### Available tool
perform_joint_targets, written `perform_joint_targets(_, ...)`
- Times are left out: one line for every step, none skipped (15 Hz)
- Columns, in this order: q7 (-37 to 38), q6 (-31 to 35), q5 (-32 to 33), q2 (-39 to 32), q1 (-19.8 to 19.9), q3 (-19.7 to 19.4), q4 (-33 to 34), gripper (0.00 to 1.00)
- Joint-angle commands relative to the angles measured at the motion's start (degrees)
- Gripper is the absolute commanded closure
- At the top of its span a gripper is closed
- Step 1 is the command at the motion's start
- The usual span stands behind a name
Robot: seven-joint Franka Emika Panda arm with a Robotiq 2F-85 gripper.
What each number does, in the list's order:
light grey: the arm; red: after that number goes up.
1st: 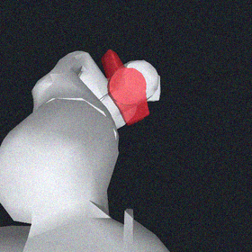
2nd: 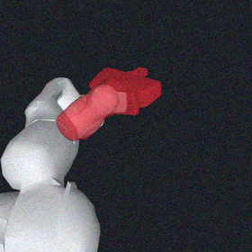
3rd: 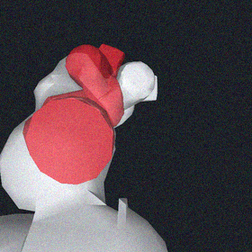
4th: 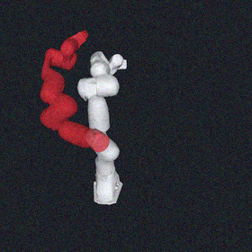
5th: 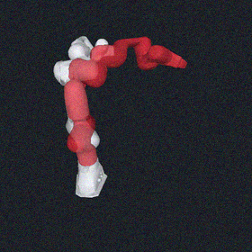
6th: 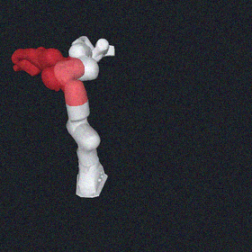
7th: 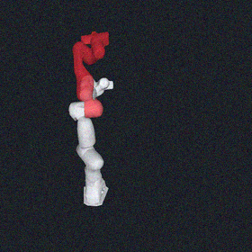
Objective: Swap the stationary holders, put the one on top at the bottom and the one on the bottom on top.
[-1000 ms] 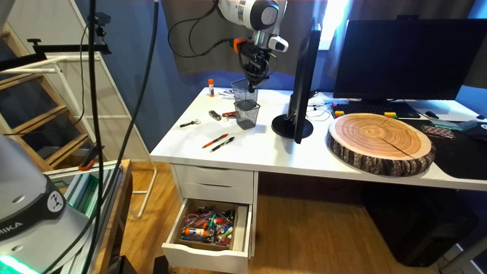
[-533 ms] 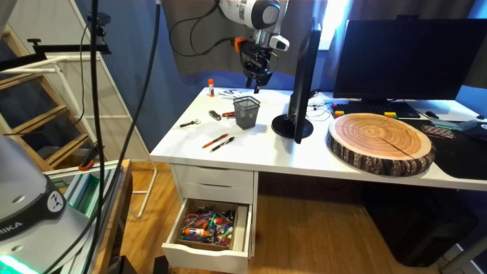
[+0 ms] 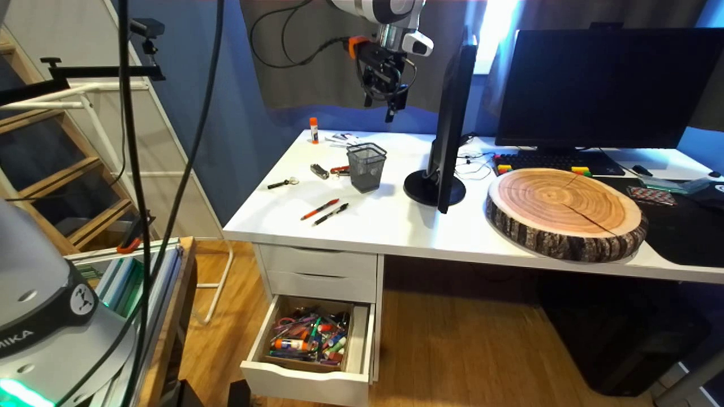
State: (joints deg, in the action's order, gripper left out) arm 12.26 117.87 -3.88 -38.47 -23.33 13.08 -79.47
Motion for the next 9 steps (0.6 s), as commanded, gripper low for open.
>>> perform_joint_targets(2.87, -0.17, -1.83, 4.88, -0.02, -0.10, -3.89, 0.00)
perform_joint_targets(3.65, 0.59, -1.77, 6.21, 0.29, 0.20, -5.41, 0.00)
perform_joint_targets(4.21, 0.54, -1.85, 6.97, -0.05, -0.19, -5.73, 0.00)
perform_joint_targets(5.10, 0.62, -1.72, 8.04, -0.14, -0.31, -6.76, 0.00)
perform_joint_targets(6.27, 0.51, -0.86, 9.38, -0.47, -0.74, -8.12, 0.00)
perform_joint_targets(4.12, -0.33, -0.66, 5.22, -0.41, -0.38, -2.98, 0.00)
perform_joint_targets(4.66, -0.31, -0.64, 6.20, -0.39, -0.41, -3.95, 0.00)
perform_joint_targets(5.01, -0.30, -0.63, 6.91, -0.37, -0.42, -4.70, 0.00)
perform_joint_targets(5.20, -0.28, -0.61, 7.45, -0.35, -0.42, -5.31, 0.00)
